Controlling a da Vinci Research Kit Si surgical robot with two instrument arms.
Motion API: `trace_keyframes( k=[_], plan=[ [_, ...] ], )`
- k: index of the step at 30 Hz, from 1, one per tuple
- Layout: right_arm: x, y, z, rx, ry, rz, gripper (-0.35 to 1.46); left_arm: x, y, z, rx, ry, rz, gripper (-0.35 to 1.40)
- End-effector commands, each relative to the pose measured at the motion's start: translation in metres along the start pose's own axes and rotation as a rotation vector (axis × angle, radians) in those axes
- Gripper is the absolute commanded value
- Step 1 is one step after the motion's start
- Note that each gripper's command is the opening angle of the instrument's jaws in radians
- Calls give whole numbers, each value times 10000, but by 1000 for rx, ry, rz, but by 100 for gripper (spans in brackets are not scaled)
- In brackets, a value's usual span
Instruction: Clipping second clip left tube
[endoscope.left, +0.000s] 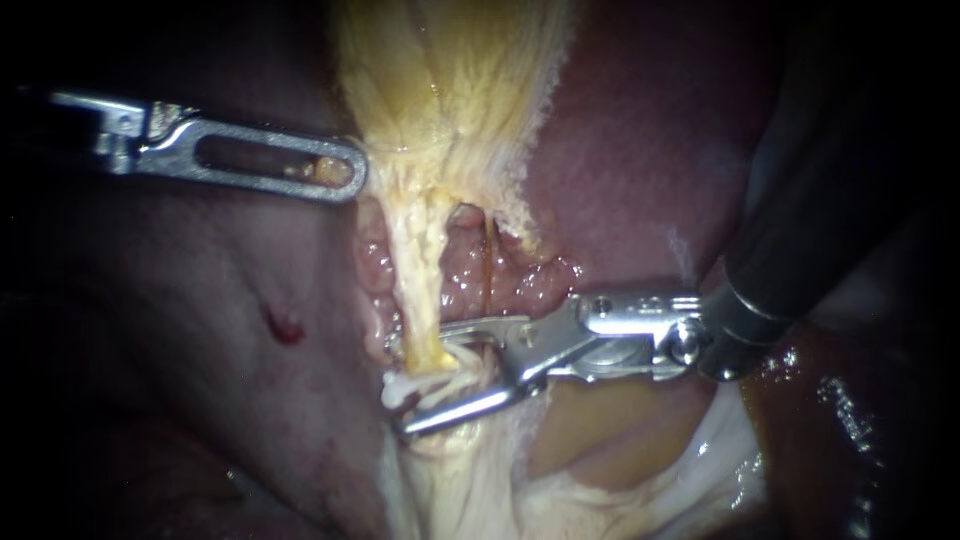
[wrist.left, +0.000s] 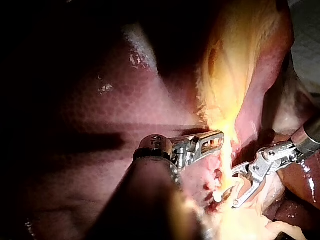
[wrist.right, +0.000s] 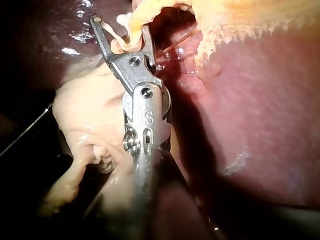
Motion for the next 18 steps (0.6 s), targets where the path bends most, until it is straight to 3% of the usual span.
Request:
trace_keyframes(
  k=[1,18],
  plan=[
    [0,0,1,-1,2,1,49,0,0,0,0,0,0,-35],
    [2,-6,9,6,7,7,50,0,1,1,0,0,0,-35]
  ],
)
